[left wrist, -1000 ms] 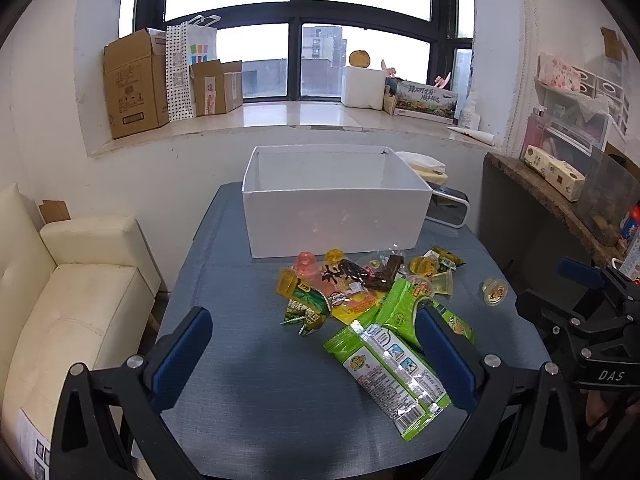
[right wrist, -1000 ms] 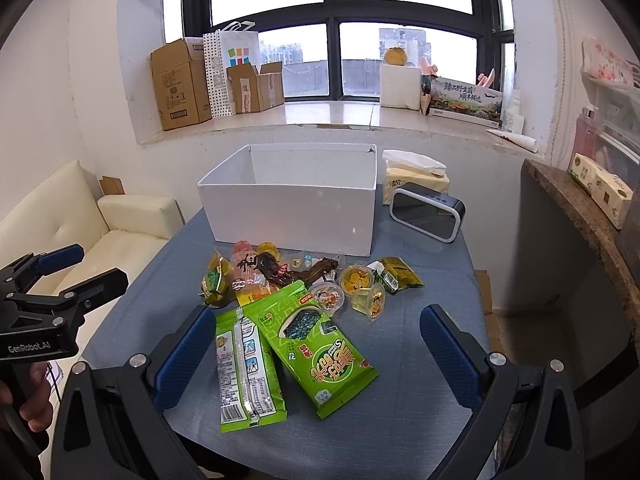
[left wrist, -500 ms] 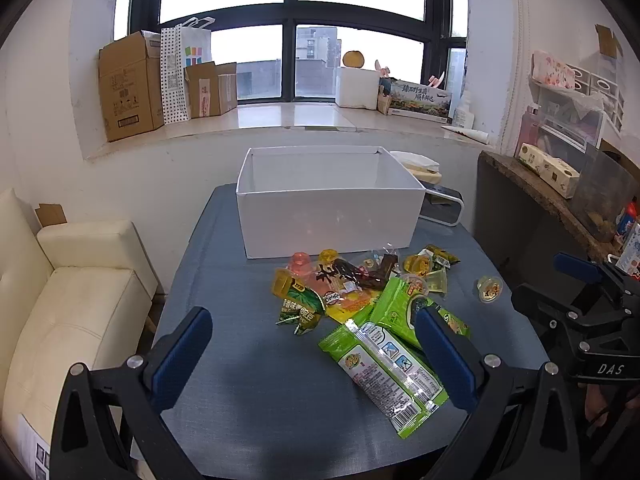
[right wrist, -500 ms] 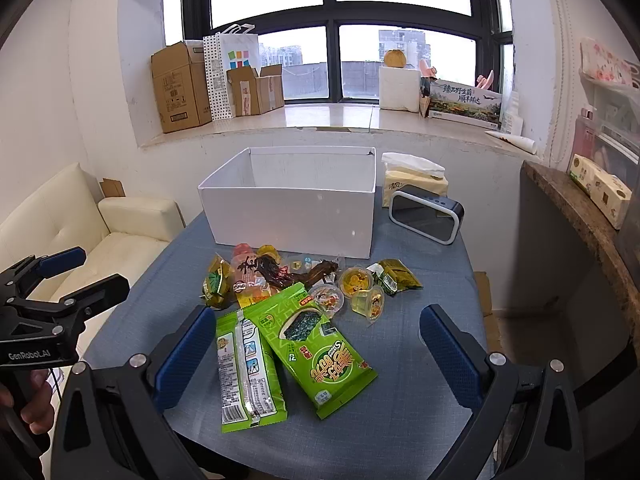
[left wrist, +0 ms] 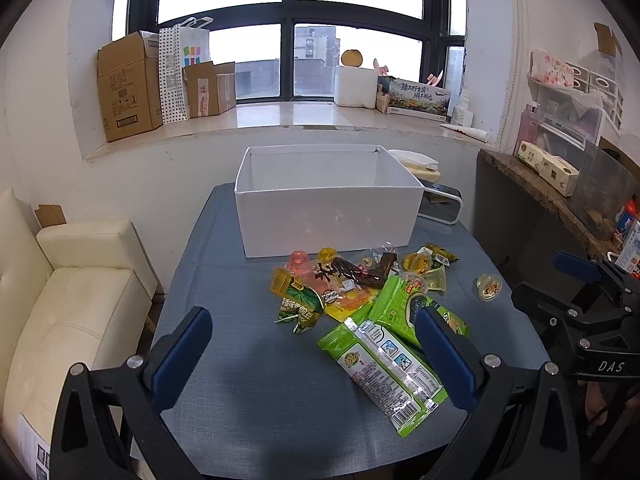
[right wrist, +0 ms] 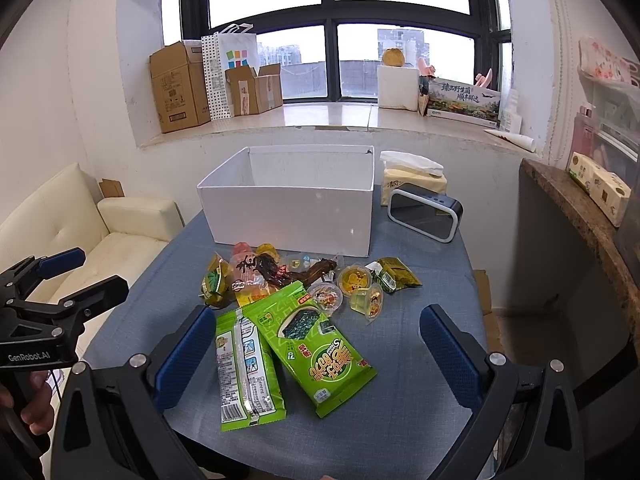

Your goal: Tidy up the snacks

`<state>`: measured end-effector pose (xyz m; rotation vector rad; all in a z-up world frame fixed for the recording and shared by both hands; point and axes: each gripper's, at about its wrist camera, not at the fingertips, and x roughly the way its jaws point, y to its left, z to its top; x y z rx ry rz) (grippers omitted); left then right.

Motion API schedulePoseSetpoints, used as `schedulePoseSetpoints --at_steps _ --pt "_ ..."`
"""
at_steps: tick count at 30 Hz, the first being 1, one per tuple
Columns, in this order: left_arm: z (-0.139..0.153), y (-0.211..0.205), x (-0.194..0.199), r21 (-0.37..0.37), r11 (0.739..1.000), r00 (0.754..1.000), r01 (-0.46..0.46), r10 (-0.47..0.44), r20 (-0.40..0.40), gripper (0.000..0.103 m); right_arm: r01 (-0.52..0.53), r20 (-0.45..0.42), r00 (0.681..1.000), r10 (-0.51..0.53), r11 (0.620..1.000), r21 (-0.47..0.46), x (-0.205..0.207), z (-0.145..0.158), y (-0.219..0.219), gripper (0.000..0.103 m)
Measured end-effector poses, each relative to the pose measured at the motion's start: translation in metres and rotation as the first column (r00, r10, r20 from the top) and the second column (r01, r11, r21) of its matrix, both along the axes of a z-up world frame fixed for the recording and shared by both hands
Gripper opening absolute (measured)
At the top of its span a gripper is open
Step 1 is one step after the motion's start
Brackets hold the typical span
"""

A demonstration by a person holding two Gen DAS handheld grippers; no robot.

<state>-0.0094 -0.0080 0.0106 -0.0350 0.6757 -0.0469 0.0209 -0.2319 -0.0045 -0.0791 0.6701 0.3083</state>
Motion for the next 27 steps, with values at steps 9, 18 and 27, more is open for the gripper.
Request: schedulePoseSetpoints --at_steps 9,18,27 --pt "-0.0006 -0.0006 0.0004 -0.001 1.0 1.0 0.004 -0.004 0.0 0.103 -0.001 -0.004 1.0 0.001 1.0 -0.002 0.0003 0.0 -0.0016 0.103" --pt "0.0 -0.0011 0.0017 0.001 1.0 1.0 0.005 -0.005 0.0 0.103 -0.028 0.001 1.0 0.028 0.999 0.022 -0.0004 0.002 -0.0028 0.103" --pt "0.0022 0.0003 0.0024 -0.011 1.0 1.0 0.006 -0.006 0.006 0.103 -0.057 0.029 0.998 0.057 0.998 -0.011 -0.0018 0.0011 -0.0015 0.103"
